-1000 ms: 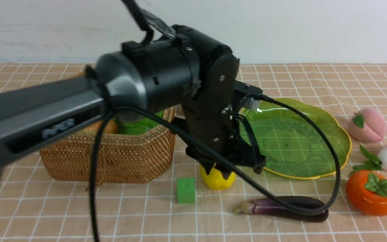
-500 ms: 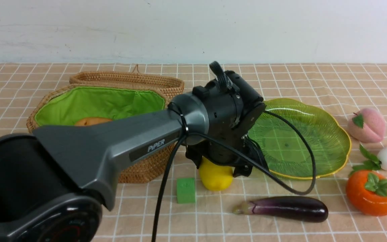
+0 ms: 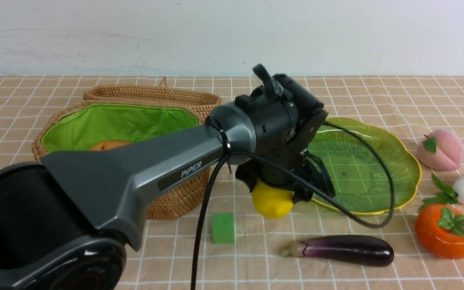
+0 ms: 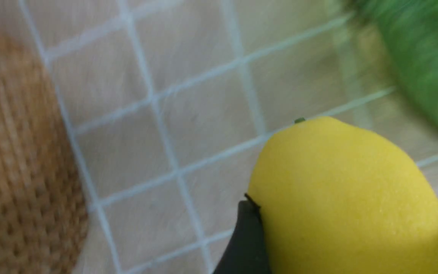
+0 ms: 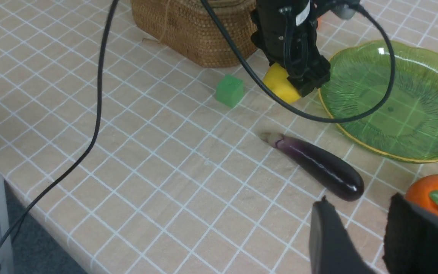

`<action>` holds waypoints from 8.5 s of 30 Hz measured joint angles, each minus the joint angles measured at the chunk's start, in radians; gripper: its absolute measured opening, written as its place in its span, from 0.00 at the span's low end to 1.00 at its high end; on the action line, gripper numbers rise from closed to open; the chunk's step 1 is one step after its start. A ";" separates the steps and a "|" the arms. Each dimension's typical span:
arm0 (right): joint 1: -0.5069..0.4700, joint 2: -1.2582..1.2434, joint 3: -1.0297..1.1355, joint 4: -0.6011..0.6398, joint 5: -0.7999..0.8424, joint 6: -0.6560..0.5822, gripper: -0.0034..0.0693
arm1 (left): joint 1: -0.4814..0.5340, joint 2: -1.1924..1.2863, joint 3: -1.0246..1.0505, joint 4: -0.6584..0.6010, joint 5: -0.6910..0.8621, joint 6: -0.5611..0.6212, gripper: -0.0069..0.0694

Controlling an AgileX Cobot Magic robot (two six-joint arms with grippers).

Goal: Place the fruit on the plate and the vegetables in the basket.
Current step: Grab a lemon with your left arm and place it on the plate on the right, then grab an eggplant with your right arm and place it in the basket on the left, then grab a tomato with your right arm and place it on the plate on the right, then take a daikon with your right arm and place it on the basket on the left.

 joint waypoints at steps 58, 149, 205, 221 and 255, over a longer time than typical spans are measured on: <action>0.000 0.689 0.001 -0.038 -0.162 -0.004 0.39 | -0.010 -1.018 0.671 -0.206 0.009 0.326 0.07; 0.227 1.131 -0.690 -0.498 0.002 0.332 0.05 | -0.010 -1.744 1.401 -0.384 -0.608 0.499 0.07; -0.637 1.269 0.050 0.249 -0.276 -0.221 0.74 | -0.010 -1.744 1.401 -0.514 -0.583 0.748 0.07; -0.214 1.355 -0.232 0.407 -0.776 -0.279 0.74 | -0.010 -1.555 1.401 -0.512 -0.872 0.592 0.07; -0.600 1.381 -0.437 0.009 -0.414 0.079 0.67 | -0.010 -1.545 1.401 -0.468 -0.916 0.592 0.07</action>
